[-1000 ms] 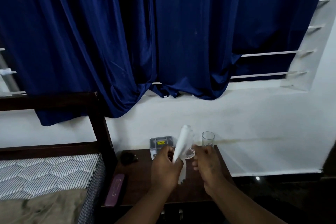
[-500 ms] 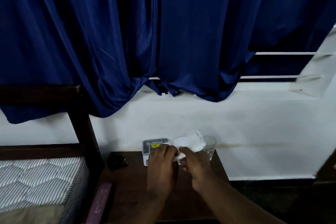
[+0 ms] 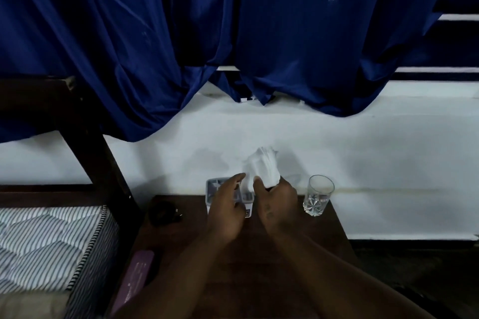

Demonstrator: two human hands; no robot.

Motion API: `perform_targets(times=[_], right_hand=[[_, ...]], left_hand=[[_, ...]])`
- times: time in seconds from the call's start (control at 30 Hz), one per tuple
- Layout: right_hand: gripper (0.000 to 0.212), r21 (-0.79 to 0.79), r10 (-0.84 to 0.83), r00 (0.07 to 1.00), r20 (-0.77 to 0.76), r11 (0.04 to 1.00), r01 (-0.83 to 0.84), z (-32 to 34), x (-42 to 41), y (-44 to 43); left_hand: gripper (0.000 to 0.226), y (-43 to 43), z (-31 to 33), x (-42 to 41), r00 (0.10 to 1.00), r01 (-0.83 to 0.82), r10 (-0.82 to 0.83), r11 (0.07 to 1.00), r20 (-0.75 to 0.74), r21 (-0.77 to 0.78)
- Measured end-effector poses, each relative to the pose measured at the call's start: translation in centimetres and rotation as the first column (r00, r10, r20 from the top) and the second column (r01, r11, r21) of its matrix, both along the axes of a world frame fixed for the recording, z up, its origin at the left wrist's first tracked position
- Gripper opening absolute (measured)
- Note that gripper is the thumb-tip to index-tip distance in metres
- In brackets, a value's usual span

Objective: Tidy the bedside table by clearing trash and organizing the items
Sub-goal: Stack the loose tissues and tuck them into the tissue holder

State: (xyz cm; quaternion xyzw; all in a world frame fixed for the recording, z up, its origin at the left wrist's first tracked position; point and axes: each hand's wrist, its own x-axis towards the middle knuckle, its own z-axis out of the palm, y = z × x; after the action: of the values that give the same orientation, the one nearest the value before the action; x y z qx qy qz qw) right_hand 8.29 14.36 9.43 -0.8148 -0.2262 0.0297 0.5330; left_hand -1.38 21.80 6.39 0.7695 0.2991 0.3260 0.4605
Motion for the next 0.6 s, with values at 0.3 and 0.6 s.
perform_targets(times=[0.3, 0.6], right_hand=[[0.023, -0.074, -0.003, 0.988, 0.156, 0.997, 0.015, -4.2, 1.4, 2.4], [0.026, -0.185, 0.021, 0.967, 0.254, 0.982, 0.027, -6.1, 1.2, 2.9]], left_hand=[[0.073, 1.9, -1.8, 2.6, 0.989, 0.111, -0.124, 0.982, -0.076, -0.155], [0.083, 2.7, -4.1, 2.3, 0.981, 0.173, -0.186, 0.968, -0.059, -0.181]])
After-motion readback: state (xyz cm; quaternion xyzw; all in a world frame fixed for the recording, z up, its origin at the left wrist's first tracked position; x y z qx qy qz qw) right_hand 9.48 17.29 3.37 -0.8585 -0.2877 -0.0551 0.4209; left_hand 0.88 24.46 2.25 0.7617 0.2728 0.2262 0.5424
